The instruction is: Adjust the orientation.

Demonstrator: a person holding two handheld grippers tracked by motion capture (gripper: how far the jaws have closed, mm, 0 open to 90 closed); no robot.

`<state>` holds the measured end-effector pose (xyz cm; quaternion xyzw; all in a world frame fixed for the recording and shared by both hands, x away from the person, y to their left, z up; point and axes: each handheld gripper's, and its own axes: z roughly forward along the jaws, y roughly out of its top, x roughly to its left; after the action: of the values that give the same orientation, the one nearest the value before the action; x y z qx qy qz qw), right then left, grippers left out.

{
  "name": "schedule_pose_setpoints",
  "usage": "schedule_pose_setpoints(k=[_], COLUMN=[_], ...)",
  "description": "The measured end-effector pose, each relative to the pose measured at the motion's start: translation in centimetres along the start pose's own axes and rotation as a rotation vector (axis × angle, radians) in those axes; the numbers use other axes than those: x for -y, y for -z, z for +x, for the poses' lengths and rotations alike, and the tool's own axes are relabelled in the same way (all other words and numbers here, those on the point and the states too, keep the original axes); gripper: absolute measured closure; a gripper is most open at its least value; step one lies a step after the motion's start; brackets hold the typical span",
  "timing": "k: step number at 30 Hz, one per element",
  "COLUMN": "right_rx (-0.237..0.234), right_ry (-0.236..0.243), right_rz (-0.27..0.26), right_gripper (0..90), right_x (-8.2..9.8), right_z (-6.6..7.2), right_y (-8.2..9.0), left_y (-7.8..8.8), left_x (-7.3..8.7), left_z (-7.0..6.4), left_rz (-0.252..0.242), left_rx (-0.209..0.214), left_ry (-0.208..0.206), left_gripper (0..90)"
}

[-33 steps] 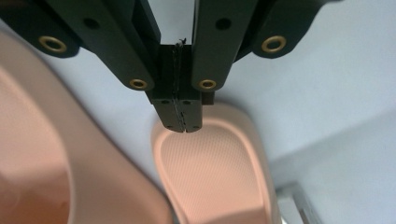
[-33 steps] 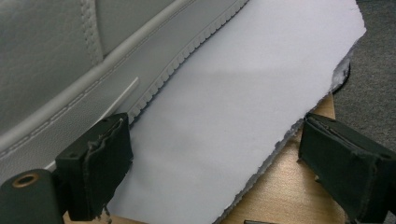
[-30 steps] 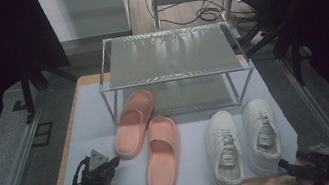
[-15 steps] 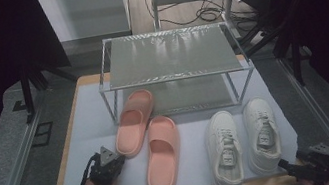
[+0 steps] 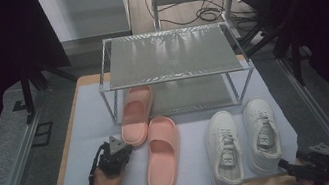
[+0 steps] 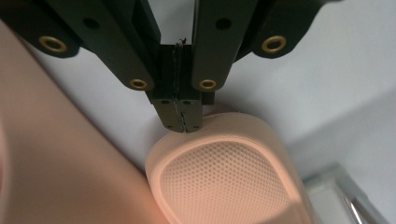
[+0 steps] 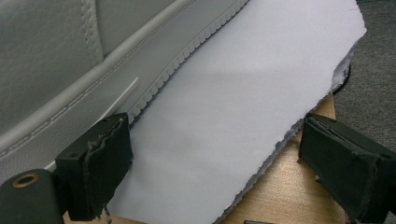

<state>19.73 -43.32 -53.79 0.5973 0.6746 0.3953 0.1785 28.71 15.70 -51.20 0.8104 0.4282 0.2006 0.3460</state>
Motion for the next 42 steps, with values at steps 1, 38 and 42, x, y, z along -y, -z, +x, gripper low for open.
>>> schedule_pose_setpoints(k=[1, 38, 42], right_rx=[0.000, -0.005, -0.005], right_ry=[0.000, 0.004, 0.004], right_rz=[0.000, -0.001, -0.001], right_gripper=[9.2, 9.1, 9.1], right_x=[0.0, 0.0, 0.0], right_z=[0.0, -0.1, -0.1], right_y=[0.0, 0.0, 0.0], left_y=[-0.1, -6.1, -6.7], left_x=[-0.2, -6.7, -7.2], left_z=[0.0, 1.1, 1.0], left_rz=[-0.004, 0.003, 0.014], left_rx=[-0.001, -0.073, -0.084], left_ry=[-0.001, -0.004, 0.000], left_gripper=[89.7, 89.7, 89.7])
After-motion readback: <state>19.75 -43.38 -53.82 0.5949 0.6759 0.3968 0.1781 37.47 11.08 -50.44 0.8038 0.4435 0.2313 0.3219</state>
